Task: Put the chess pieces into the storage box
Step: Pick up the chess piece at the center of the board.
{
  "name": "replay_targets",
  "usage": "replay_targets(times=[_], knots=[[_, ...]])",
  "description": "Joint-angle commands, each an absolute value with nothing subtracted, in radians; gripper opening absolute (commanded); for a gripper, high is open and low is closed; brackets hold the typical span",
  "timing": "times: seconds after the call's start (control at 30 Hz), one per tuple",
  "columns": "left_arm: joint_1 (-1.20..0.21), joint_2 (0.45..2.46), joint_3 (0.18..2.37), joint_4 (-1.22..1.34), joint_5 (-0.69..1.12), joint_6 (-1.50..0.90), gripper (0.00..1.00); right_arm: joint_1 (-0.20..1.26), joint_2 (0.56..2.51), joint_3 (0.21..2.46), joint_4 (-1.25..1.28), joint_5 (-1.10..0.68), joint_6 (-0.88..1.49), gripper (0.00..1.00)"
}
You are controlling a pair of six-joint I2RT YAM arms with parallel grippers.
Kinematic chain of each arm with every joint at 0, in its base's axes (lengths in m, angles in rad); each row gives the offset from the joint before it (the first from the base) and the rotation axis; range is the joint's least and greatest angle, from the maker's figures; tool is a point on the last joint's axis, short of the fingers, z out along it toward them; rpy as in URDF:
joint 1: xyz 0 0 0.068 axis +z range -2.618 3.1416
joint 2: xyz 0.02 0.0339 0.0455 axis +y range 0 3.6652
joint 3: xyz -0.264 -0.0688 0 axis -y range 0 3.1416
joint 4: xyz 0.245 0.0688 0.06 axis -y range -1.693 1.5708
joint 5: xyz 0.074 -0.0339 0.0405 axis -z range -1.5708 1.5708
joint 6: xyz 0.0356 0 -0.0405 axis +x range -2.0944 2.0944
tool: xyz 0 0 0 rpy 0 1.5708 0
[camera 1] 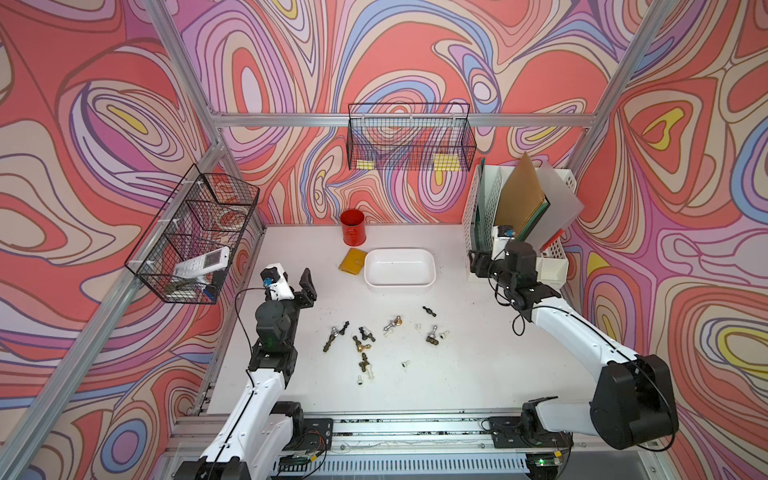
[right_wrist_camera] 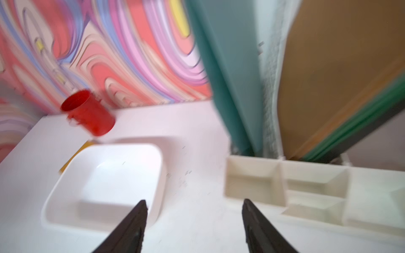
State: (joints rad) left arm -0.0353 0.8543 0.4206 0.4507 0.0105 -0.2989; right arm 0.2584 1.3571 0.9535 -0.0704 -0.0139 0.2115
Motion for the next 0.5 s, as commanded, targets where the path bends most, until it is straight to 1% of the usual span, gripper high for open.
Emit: replay_targets(times=[0.0, 0.03, 0.1, 0.17, 0.3, 0.4, 0.47], knots=[[-0.123, 0.911, 0.573, 0.041, 0.051, -0.377, 0.64, 0.363, 1.414, 1.031, -0.399, -0.057, 0.249, 0.63], [-0.158, 0.943, 0.627, -0.042, 0.052, -0.382, 0.64, 0.398, 1.434, 1.057, -0.429, -0.073, 0.252, 0.59], [-0.213, 1.002, 0.723, -0.185, 0.103, -0.374, 0.58, 0.455, 1.47, 1.101, -0.47, -0.079, 0.256, 0.53], [-0.257, 1.056, 0.817, -0.327, 0.166, -0.358, 0.56, 0.506, 1.509, 1.139, -0.486, -0.104, 0.279, 0.46], [-0.292, 1.14, 0.963, -0.552, 0.271, -0.285, 0.53, 0.591, 1.614, 1.218, -0.49, -0.173, 0.324, 0.38], [-0.297, 1.199, 1.089, -0.737, 0.305, -0.202, 0.51, 0.664, 1.704, 1.292, -0.513, -0.161, 0.324, 0.37], [-0.298, 1.231, 1.14, -0.824, 0.291, -0.139, 0.49, 0.698, 1.755, 1.324, -0.514, -0.16, 0.325, 0.35]])
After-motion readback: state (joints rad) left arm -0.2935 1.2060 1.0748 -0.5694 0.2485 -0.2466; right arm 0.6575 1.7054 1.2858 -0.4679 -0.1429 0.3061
